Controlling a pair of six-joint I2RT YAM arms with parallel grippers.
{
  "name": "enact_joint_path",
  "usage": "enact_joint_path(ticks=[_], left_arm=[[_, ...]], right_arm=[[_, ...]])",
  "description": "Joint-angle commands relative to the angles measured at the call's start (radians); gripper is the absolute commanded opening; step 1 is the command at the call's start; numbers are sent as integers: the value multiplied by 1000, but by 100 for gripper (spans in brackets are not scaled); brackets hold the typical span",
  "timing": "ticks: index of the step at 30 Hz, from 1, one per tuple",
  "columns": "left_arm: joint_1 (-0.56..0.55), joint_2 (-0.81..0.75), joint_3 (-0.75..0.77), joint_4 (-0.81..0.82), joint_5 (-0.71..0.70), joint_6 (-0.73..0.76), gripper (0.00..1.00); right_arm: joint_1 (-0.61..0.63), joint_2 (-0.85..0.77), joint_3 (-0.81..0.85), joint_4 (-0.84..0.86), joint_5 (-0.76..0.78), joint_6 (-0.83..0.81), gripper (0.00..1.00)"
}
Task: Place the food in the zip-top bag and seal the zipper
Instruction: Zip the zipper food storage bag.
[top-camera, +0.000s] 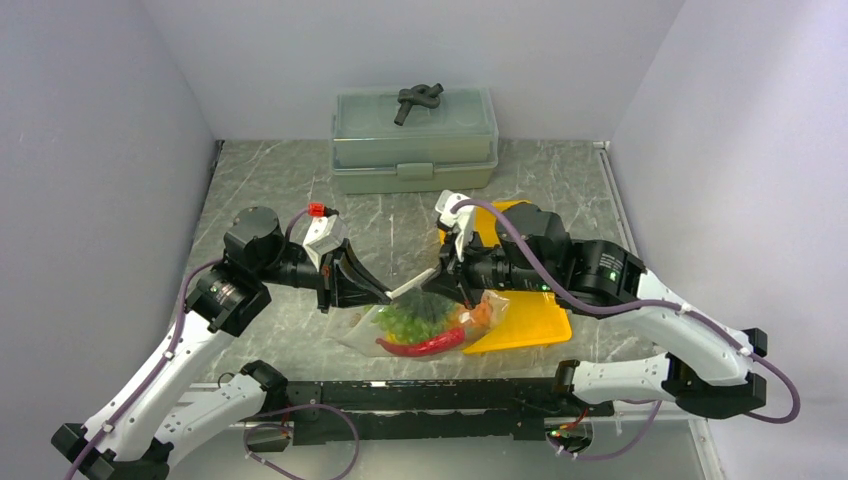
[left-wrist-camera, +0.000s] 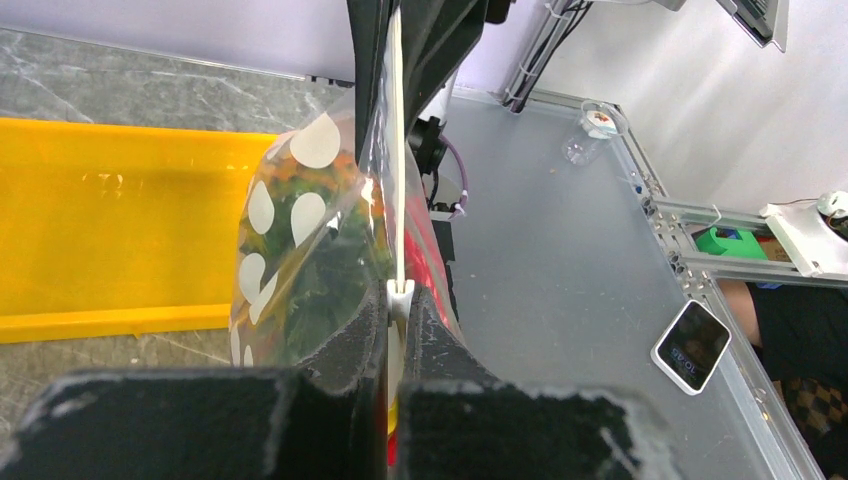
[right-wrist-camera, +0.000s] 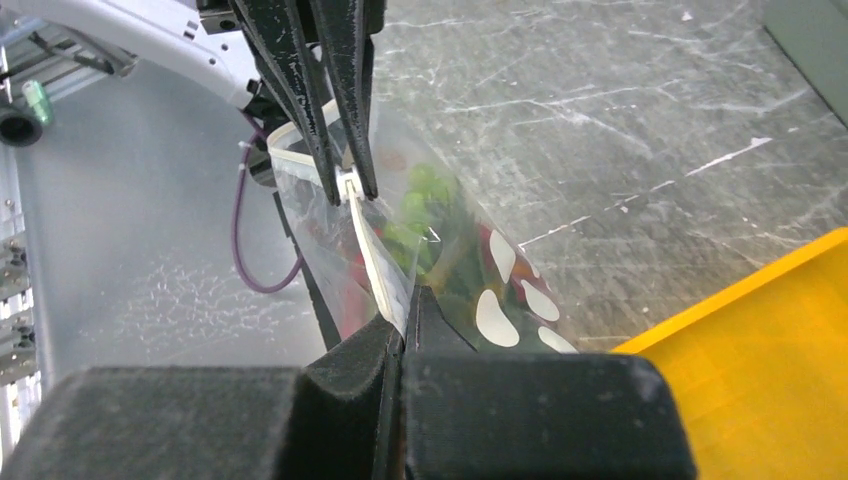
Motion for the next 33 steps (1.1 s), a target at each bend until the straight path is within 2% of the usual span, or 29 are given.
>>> enact_joint_path(ticks=[1,33], left_arm=[[-2,0,-8,-31,22,7,0],[-2,5,-8,-66,10,25,0]], right_arm=[[-18,-69,63,69,99,28,0],[-20,-313,-18,98,537,84,0]])
